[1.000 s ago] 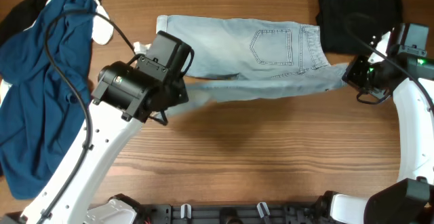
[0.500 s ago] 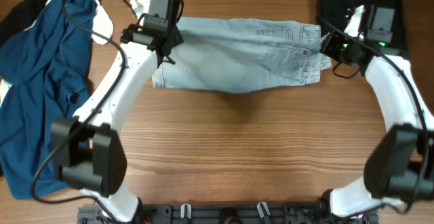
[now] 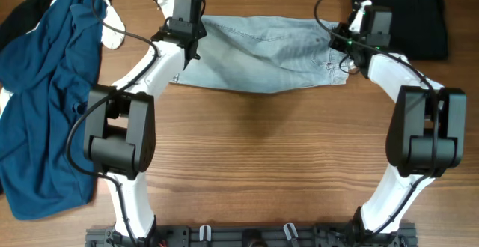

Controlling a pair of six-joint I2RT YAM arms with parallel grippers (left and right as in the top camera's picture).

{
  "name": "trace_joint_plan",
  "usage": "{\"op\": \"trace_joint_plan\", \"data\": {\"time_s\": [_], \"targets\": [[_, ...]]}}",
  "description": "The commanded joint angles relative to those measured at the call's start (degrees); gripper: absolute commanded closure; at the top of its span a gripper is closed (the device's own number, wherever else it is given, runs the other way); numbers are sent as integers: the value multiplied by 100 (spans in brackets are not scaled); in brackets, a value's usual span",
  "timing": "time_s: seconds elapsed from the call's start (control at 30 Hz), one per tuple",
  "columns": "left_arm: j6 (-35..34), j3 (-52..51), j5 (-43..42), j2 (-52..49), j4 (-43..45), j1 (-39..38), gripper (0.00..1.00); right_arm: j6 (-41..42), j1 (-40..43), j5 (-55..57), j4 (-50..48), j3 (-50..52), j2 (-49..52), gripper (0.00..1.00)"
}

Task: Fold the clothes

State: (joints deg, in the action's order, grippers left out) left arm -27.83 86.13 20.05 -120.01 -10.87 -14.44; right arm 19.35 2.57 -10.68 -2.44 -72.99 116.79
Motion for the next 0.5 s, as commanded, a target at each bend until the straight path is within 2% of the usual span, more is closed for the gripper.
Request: {"op": "trace_joint_plan", "data": {"time_s": [0.0,0.1,0.2,0.27,0.4,0.47], "targets": [[66,22,212,4,133,175,0,26,-9,369,-398,-83,55,0],[223,24,304,79,219,295,0,-4,17,332,-249,-269,11,1],[398,24,245,549,-308,417,0,-378,17,293,527,-562,-315,0],[623,24,-79,804,-605,468,0,-614,17,243,1045,-697,-538,0],[837,24,-870,938,-1215,623,0,-1113,-105,-579,1823,-745,-651,1],[835,24,-1121,938,-1445,748,0,-1266,-306,-553,1991,-743,-516,7]]}}
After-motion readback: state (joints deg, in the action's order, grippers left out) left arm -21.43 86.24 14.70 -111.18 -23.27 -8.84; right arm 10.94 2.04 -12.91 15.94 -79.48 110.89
